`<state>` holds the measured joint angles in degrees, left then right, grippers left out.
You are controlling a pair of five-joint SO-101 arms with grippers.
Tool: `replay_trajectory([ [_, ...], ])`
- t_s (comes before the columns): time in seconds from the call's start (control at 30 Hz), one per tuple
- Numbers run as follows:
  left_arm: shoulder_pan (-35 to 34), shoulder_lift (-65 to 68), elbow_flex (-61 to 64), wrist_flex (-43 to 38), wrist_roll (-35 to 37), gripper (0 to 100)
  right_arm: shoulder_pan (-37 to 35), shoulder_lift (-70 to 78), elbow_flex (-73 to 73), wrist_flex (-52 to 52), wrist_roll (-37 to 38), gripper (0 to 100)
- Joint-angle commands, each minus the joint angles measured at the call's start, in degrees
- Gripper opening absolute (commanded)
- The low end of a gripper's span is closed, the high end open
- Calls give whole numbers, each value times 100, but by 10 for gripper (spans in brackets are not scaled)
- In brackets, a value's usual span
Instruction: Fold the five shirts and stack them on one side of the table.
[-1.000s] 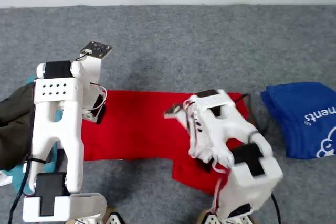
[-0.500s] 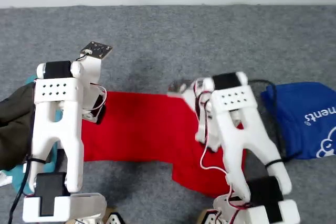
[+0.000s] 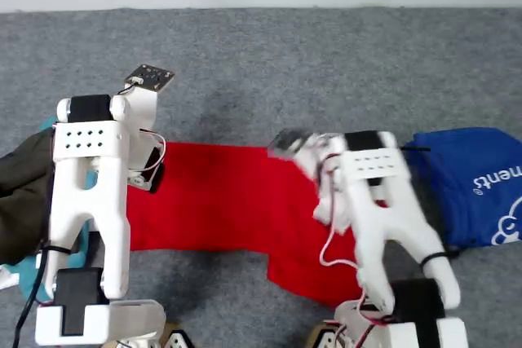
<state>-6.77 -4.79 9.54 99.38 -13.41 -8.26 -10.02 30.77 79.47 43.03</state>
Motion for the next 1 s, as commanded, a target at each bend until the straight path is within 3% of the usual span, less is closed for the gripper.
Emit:
replay_trajectory([
  [0.0, 18, -211, -22, 88, 18, 98, 549, -224, -105, -1086, -809, 104],
  [0.17, 18, -211, -22, -501, 18, 98, 1059, -207, -105, -2536, -1741, 107],
  [0.23, 18, -202, -22, -580, 18, 98, 1042, -127, -114, -2721, -2110, 151],
  [0.4, 18, -202, -22, -651, 18, 98, 708, 760, -905, -2316, -2163, 324],
  [0.6, -185, -35, 207, -1248, 18, 98, 620, 2316, -2400, -1666, -2180, 290],
  [0.97, -229, 413, 259, -1231, 26, 98, 664, 4092, -3569, -971, -2163, 288],
])
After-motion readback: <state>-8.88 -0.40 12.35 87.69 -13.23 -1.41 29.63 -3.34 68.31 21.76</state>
